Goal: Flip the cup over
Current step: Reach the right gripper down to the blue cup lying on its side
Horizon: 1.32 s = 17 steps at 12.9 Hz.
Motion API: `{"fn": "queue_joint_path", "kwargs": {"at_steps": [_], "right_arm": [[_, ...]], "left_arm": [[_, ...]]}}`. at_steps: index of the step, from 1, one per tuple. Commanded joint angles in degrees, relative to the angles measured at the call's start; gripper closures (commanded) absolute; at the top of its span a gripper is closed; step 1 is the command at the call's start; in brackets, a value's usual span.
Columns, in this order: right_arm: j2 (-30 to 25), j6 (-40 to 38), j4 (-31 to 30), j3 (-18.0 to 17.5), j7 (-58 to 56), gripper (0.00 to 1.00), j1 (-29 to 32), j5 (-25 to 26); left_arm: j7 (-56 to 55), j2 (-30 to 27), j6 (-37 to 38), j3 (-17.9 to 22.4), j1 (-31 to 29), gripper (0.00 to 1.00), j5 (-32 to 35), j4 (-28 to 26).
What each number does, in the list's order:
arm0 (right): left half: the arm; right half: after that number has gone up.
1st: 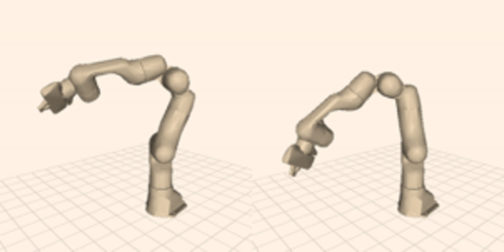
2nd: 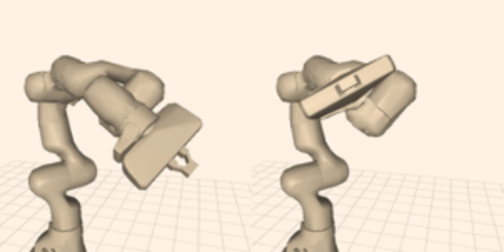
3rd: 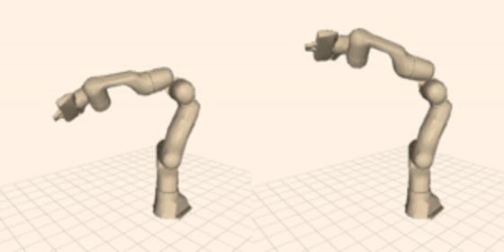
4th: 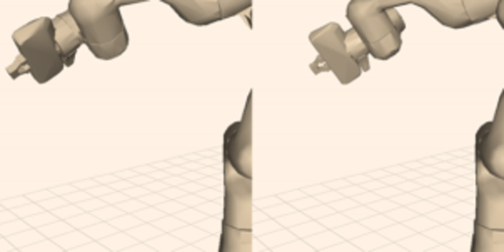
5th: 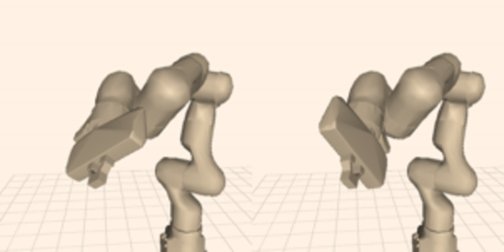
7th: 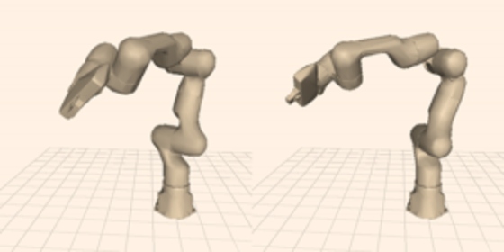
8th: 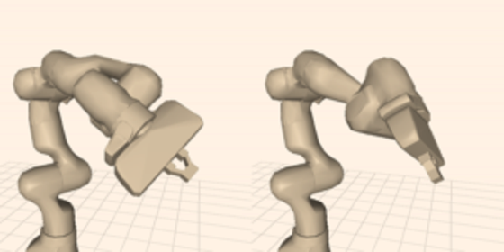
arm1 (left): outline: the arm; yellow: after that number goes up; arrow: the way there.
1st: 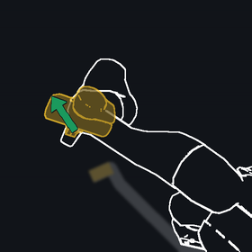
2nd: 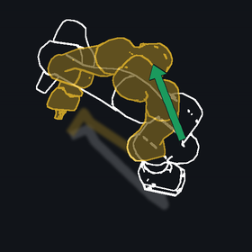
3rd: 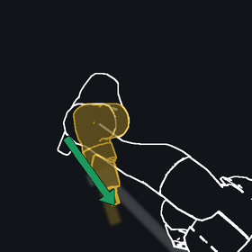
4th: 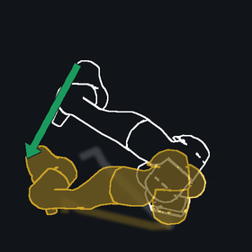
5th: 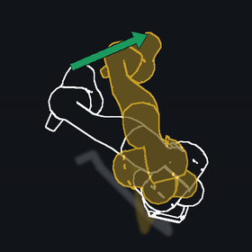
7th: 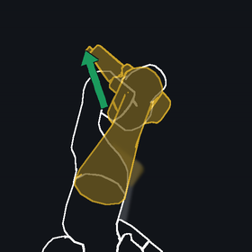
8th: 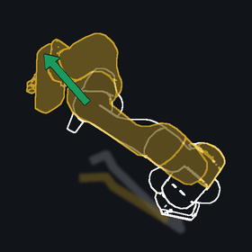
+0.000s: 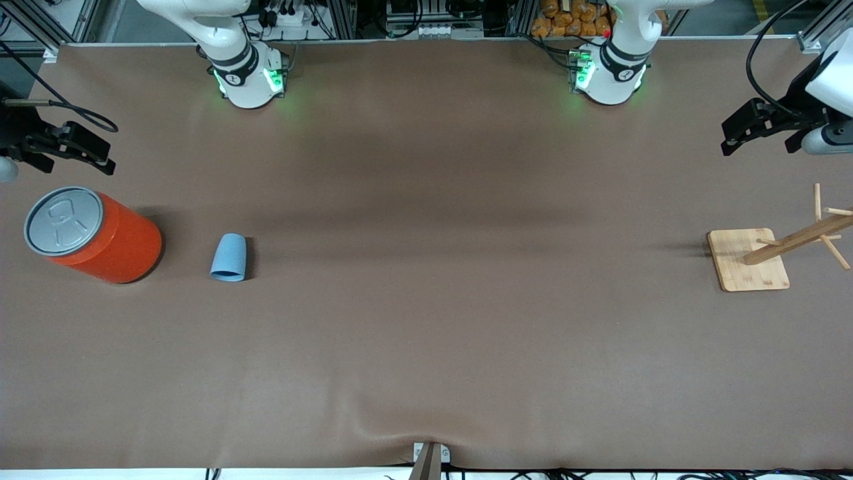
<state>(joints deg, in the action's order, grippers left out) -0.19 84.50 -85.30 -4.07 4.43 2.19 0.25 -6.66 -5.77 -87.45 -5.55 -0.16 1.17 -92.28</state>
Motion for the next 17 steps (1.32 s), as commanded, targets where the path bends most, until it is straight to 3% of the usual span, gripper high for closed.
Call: {"fn": "queue_joint_path", "kwargs": {"at_steps": [1,10,12,17], "right_arm": [[-1.22,0.4,-1.19,-0.32,-0.56,0.0,0.27,0.54],[1.67,-1.7,-1.62,-0.32,-0.47,0.0,-1.05,-1.12],[4.04,0.73,-6.17,-0.32,-0.38,0.0,-1.05,-2.1],[4.32,21.9,-26.02,-0.23,-0.12,0.0,-0.35,-3.5]], "left_arm": [[2.42,0.15,0.87,-0.16,-0.37,0.0,0.06,0.96],[4.99,1.2,1.49,0.19,-1.42,0.0,0.42,2.98],[4.99,1.38,1.32,0.19,-2.12,0.0,0.06,3.07],[4.99,2.08,0.97,0.1,-1.95,0.0,-0.03,3.16]]}}
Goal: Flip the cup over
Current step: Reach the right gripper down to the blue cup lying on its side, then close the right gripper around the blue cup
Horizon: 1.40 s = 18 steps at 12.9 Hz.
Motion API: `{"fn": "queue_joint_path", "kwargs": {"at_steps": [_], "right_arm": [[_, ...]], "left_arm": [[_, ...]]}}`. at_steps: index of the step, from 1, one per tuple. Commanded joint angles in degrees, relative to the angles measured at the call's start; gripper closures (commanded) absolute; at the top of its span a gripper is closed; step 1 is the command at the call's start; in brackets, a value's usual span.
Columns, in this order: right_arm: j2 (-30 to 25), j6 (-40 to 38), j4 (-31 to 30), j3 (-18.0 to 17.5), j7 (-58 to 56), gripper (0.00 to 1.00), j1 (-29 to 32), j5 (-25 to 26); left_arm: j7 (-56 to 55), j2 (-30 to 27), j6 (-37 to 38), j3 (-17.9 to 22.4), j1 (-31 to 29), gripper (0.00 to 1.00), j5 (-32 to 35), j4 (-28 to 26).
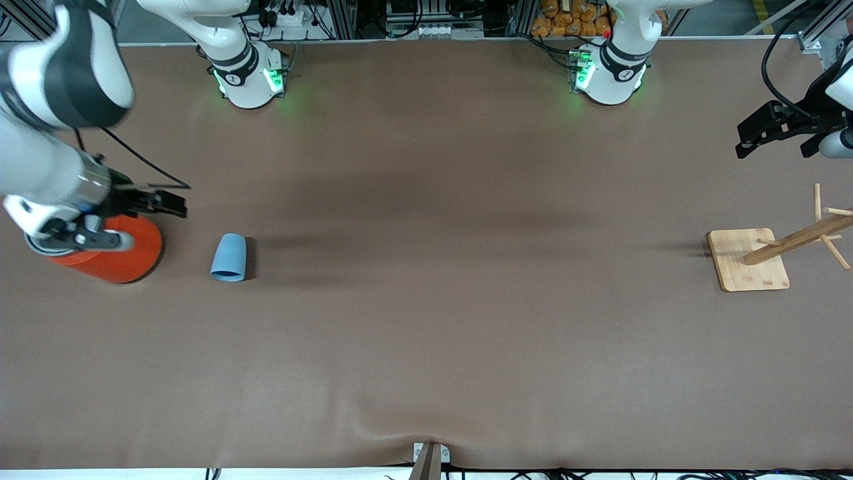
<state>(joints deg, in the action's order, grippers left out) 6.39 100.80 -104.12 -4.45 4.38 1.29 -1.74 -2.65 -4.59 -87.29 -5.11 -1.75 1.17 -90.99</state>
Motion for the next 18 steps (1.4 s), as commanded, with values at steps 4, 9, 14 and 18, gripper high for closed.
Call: {"fn": "queue_joint_path", "kwargs": {"at_steps": [4,9,14,18], "right_arm": [[1.86,20.73,-16.46,0.14,-0.08,0.0,0.73,-3.18],[6.7,27.06,-18.22,0.14,-0.43,0.0,1.61,-3.8],[12.15,37.53,-19.72,0.14,-6.83,0.0,1.96,-3.8],[13.39,38.59,-19.72,0.14,-7.55,0.0,2.05,-3.8]], "left_arm": [[0.98,1.42,0.89,-0.42,-0.1,0.0,0.06,1.78],[0.98,1.42,0.89,-0.6,0.17,0.0,0.24,1.78],[0.9,1.42,0.98,-0.69,-0.1,0.0,0.06,1.87],[0.81,1.51,0.89,-0.78,-0.1,0.0,-0.02,1.69]]}}
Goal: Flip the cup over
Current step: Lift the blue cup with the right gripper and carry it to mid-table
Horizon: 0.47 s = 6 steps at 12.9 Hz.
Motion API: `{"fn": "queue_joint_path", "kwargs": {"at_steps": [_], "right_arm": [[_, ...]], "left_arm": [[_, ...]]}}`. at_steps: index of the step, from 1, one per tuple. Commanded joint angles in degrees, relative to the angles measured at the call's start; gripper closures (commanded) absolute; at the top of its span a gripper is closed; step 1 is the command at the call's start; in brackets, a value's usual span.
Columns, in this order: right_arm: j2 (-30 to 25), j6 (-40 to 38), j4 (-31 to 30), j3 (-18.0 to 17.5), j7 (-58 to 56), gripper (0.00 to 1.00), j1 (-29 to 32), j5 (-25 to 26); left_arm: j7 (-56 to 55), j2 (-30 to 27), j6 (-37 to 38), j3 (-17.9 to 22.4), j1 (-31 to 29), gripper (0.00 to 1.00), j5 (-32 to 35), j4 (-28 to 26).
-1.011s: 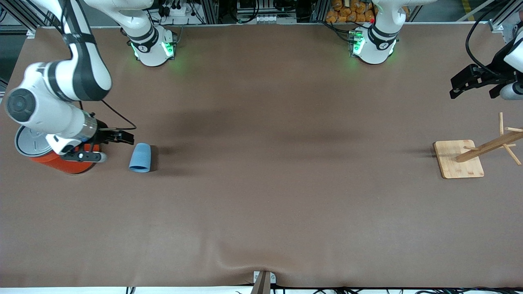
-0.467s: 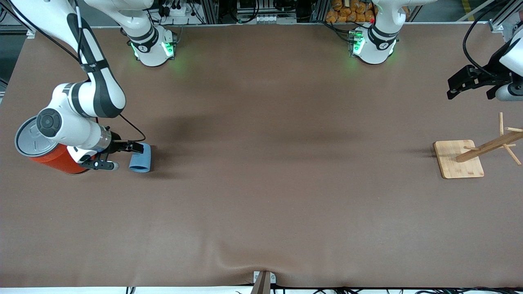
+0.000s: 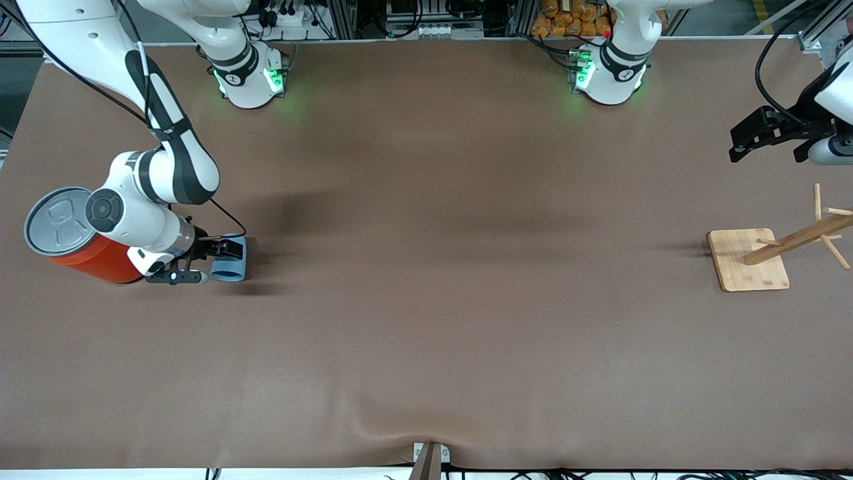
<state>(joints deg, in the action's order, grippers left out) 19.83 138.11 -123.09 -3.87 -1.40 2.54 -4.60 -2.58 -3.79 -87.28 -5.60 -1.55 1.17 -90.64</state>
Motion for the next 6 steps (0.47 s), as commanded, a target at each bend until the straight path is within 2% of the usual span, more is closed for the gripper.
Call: {"fn": "queue_joint_path", "kwargs": {"at_steps": [1,6], "right_arm": [[0.38,2.07,-0.75,-0.43,-1.85,0.0,0.88,-0.94],[3.2,5.5,-0.75,-0.43,-4.3,0.0,1.5,-0.94]], "left_arm": [[0.82,0.8,0.97,-0.29,-0.29,0.0,-0.02,1.08],[0.91,0.89,1.15,-0.46,-0.12,0.0,-0.29,0.9]]}}
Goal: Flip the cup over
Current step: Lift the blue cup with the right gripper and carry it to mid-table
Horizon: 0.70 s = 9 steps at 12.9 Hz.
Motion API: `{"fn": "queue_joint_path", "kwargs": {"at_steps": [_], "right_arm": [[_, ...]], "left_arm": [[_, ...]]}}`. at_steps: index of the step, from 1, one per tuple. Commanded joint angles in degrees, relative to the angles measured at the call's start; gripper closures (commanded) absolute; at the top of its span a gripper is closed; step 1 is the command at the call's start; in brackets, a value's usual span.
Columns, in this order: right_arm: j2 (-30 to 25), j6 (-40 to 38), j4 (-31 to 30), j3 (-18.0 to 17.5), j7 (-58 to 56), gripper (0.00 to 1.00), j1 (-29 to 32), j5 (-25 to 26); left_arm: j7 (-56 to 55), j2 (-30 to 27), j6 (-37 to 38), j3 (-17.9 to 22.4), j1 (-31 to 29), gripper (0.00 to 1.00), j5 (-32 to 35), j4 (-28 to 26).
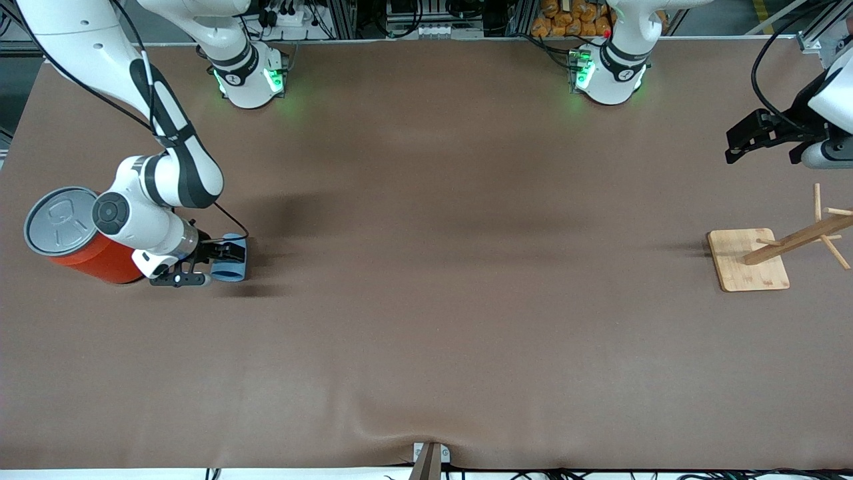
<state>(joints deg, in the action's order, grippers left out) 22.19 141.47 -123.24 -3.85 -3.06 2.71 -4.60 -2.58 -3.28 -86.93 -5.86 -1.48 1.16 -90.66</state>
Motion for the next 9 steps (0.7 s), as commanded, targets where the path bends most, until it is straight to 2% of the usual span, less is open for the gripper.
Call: {"fn": "queue_joint_path", "kwargs": {"at_steps": [1,2,3,4,5,7,9], "right_arm": [[1.01,2.66,-0.6,-0.46,-2.65,0.0,1.42,-0.94],[1.19,2.67,-0.6,-0.46,-3.0,0.17,1.42,-0.94],[1.19,2.49,-0.51,-0.46,-3.44,0.53,1.25,-0.94],[1.1,1.88,-0.33,-0.55,-3.36,0.76,1.07,-0.94],[1.1,1.01,0.19,-0.72,-3.18,0.89,0.72,-1.03],[1.1,-5.29,5.0,-1.77,-3.0,0.89,-0.5,-1.03],[2.32,-15.91,14.64,-2.21,-3.36,0.89,-3.65,-1.03]], "left_arm": [[0.82,0.38,0.71,-0.2,-0.28,0.0,-0.89,0.93],[0.82,0.38,0.71,-0.2,-0.37,0.0,-0.9,0.84],[0.82,0.64,0.62,-0.2,-0.46,0.0,-0.9,0.84],[0.82,1.08,0.62,-0.11,-0.63,0.0,-1.07,0.93],[0.82,1.26,0.62,-0.11,-0.63,0.0,-1.51,0.84],[0.82,1.09,0.71,-0.11,-0.63,0.0,-1.51,-0.12],[0.82,0.39,1.24,-0.03,-0.89,0.0,-1.43,-0.39]]}}
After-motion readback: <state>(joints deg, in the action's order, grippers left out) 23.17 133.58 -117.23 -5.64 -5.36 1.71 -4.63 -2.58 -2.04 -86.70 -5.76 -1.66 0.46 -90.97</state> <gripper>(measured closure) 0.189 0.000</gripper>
